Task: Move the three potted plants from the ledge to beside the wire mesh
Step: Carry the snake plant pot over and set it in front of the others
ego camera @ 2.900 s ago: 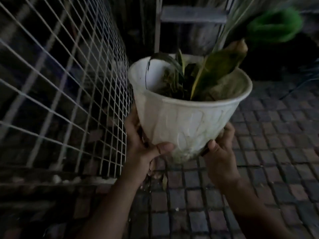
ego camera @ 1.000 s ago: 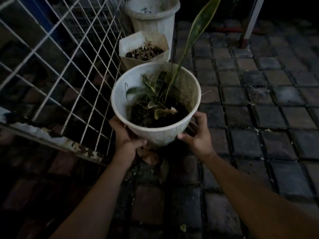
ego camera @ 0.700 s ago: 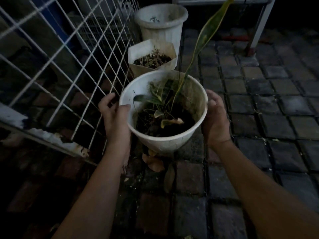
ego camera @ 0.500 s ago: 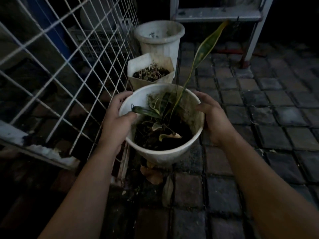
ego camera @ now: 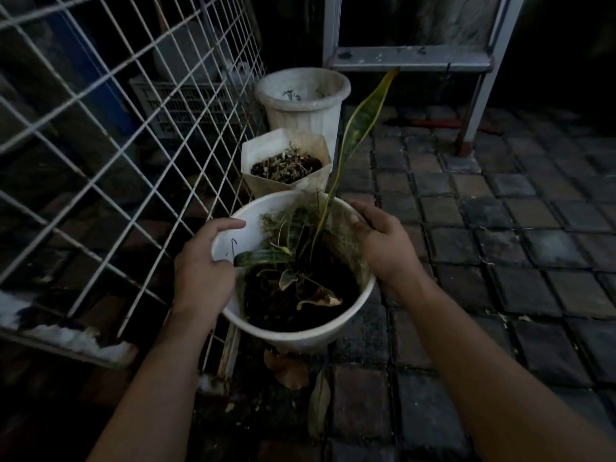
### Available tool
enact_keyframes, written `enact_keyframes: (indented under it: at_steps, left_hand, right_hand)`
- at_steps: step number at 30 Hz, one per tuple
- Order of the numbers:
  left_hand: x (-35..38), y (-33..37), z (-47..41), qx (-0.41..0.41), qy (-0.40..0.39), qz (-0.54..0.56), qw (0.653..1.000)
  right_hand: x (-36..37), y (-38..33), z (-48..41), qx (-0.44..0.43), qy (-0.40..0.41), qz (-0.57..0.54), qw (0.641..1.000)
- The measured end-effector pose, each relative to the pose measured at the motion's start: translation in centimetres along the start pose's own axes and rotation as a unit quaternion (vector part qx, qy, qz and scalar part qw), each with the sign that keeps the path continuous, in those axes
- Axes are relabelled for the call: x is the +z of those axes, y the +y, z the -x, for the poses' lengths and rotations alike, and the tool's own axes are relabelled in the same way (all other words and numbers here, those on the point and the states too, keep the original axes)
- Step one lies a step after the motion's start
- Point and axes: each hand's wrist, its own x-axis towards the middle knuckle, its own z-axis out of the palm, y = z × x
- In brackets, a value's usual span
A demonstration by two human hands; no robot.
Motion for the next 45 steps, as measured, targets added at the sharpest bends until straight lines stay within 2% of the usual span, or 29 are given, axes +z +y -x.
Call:
enact_keyframes:
  at_steps: [5,14,19,26,29,34,36,40,43,45]
  left_hand:
    - [-0.5,0.3,-0.8,-0.007,0.015,-0.004,1.000]
    - [-1.6,1.7,-2.0,0.021,-0.017,-0.080,0.996]
    - [-1.7,1.9,-1.9,0.091,-0.013,-0.143,0.985]
    - [-1.3,3.7,-3.5,0.136,-0.029,-0.316,0.939]
    - [-0.8,4.2,-4.6,0.167,-0.024,-0.315,0.934]
    - [-0.4,3.8,-6.5,0.075,-0.141,-0.388,0.908]
    - [-0.3,3.3,-5.9,0.062,-0.156,-0.386,0.907]
    - [0.1,2.0,-4.9,0.101,-0.131,-0.387,0.907]
    - [-0.5,2.3,-5.4,0.087,-0.094,-0.269,0.955]
    - [-1.5,3.1,-6.3,0.067,-0.097,-0.212,0.970]
  right_hand:
    - [1.1,0.0,-0.6,-0.001,0.010,-0.026,1.000]
    - [3.0,0.2,1.0,-0.030,0.080,0.000,0.996]
    - [2.7,0.2,1.0,-0.027,0.065,0.007,0.997]
    - [1.9,-0.7,-0.2,-0.041,0.021,0.076,0.996]
    - [1.6,-1.1,-0.4,-0.059,-0.003,0.093,0.994]
    - [1.5,-1.0,-0.5,-0.077,-0.007,0.130,0.988]
    - [1.5,-0.9,-0.4,-0.070,0.002,0.137,0.988]
    - [1.4,-1.0,-0.4,-0.086,-0.010,0.151,0.985]
    - [1.2,-1.1,-0.4,-0.074,-0.024,0.143,0.987]
    - [0.7,-1.5,-0.7,-0.069,-0.051,0.175,0.981]
